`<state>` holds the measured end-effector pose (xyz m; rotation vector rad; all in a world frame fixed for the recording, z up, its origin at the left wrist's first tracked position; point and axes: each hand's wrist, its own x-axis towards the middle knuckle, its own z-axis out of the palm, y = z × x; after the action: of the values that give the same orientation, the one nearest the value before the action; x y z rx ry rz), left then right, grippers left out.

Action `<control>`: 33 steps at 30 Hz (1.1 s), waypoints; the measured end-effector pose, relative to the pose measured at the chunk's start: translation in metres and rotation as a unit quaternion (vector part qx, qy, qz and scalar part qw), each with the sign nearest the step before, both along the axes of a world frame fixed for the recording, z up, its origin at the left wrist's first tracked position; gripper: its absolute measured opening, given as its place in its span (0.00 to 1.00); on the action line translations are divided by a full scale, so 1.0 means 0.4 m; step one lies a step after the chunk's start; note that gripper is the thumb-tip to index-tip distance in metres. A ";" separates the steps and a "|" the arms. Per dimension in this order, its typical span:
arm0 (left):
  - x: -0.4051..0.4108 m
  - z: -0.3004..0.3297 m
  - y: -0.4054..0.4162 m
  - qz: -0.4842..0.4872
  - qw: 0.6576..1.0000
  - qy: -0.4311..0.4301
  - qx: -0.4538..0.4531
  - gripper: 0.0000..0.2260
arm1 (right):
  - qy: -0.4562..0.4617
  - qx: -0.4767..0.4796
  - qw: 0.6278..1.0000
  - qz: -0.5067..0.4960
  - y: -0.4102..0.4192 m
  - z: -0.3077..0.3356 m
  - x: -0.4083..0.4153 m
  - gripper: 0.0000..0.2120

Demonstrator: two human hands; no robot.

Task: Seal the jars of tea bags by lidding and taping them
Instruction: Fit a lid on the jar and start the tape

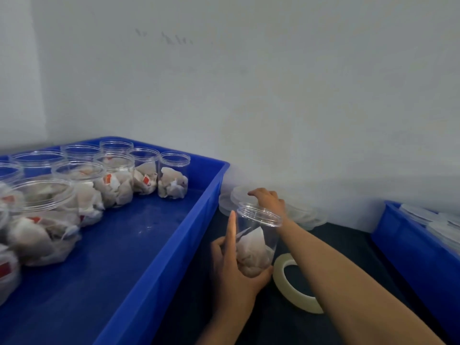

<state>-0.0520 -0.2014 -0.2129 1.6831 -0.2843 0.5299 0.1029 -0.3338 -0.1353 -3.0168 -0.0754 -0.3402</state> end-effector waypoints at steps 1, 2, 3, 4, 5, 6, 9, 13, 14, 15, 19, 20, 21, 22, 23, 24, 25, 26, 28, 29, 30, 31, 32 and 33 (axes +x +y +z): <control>-0.001 0.002 -0.002 0.000 1.000 0.000 0.000 0.56 | -0.001 0.001 1.000 -0.008 0.002 -0.008 0.009 0.23; -0.002 0.004 -0.004 0.002 1.000 0.002 -0.002 0.55 | -0.002 0.001 1.000 -0.016 0.003 -0.012 0.017 0.21; -0.003 0.003 -0.004 0.005 1.000 0.005 -0.007 0.55 | -0.003 0.000 1.000 -0.024 0.005 -0.017 0.025 0.20; -0.004 0.002 -0.003 0.008 1.000 0.007 -0.010 0.54 | -0.010 -0.002 0.999 -0.032 0.008 -0.022 0.031 0.18; -0.005 0.001 -0.003 0.012 1.000 0.008 -0.011 0.54 | -0.024 -0.011 0.999 -0.036 0.011 -0.026 0.034 0.17; -0.007 -0.001 -0.002 0.015 1.000 0.009 -0.008 0.54 | -0.044 -0.023 0.998 -0.035 0.016 -0.032 0.036 0.15; -0.004 0.001 -0.003 0.013 1.000 0.009 0.000 0.55 | -0.112 -0.066 0.991 -0.024 0.018 -0.038 0.036 0.13; -0.011 0.009 -0.003 0.009 1.000 0.002 0.010 0.54 | -0.197 0.043 0.979 -0.020 0.018 -0.006 0.014 0.10; -0.013 0.009 -0.003 0.009 1.000 0.001 0.013 0.54 | -0.211 0.094 0.973 -0.029 0.017 0.010 -0.001 0.10; -0.014 0.010 -0.001 0.009 1.000 -0.001 0.013 0.53 | -0.220 0.158 0.962 -0.031 0.014 0.030 -0.019 0.09; -0.024 0.022 0.008 0.004 1.000 0.026 0.007 0.49 | -0.210 0.513 0.832 -0.003 -0.015 0.084 -0.139 0.07; -0.028 0.025 0.009 0.002 0.999 0.036 0.002 0.45 | -0.203 0.570 0.796 -0.009 -0.028 0.092 -0.178 0.09; -0.032 0.027 0.011 -0.002 0.999 0.040 -0.005 0.42 | -0.197 0.624 0.756 -0.027 -0.049 0.091 -0.218 0.11; -0.036 0.028 0.011 -0.008 0.999 0.039 -0.012 0.39 | -0.183 0.679 0.709 -0.056 -0.069 0.090 -0.265 0.11; -0.040 0.027 0.012 -0.017 0.999 0.032 -0.012 0.38 | -0.155 0.734 0.656 -0.084 -0.095 0.081 -0.316 0.10; -0.043 0.028 0.013 -0.028 0.999 0.022 -0.006 0.37 | -0.121 0.779 0.607 -0.105 -0.123 0.065 -0.367 0.08; -0.047 0.031 0.012 -0.039 0.999 0.011 0.001 0.36 | -0.084 0.803 0.578 -0.123 -0.147 0.047 -0.423 0.07; -0.053 0.034 0.012 -0.053 0.999 0.003 0.007 0.36 | -0.047 0.815 0.562 -0.134 -0.167 0.029 -0.476 0.08; -0.065 0.044 0.006 -0.086 0.996 -0.003 0.014 0.35 | 0.009 0.840 0.524 -0.142 -0.189 -0.001 -0.567 0.19; -0.073 0.049 0.004 -0.107 0.994 0.002 0.016 0.34 | 0.027 0.863 0.486 -0.134 -0.193 -0.010 -0.602 0.23; -0.081 0.054 0.003 -0.130 0.991 0.008 0.022 0.34 | 0.038 0.876 0.465 -0.122 -0.188 -0.013 -0.629 0.26; -0.088 0.058 0.003 -0.156 0.987 0.011 0.031 0.33 | 0.046 0.880 0.460 -0.111 -0.186 -0.018 -0.643 0.28; -0.095 0.061 0.004 -0.181 0.982 0.014 0.041 0.33 | 0.056 0.883 0.457 -0.093 -0.176 -0.015 -0.651 0.28; -0.101 0.062 0.007 -0.206 0.977 0.020 0.049 0.33 | 0.060 0.887 0.453 -0.071 -0.170 -0.019 -0.653 0.28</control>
<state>-0.0926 -0.1988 -0.1883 1.6677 -0.6225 0.1731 -0.1582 -0.4018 -0.1429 -0.8521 0.3346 -0.0359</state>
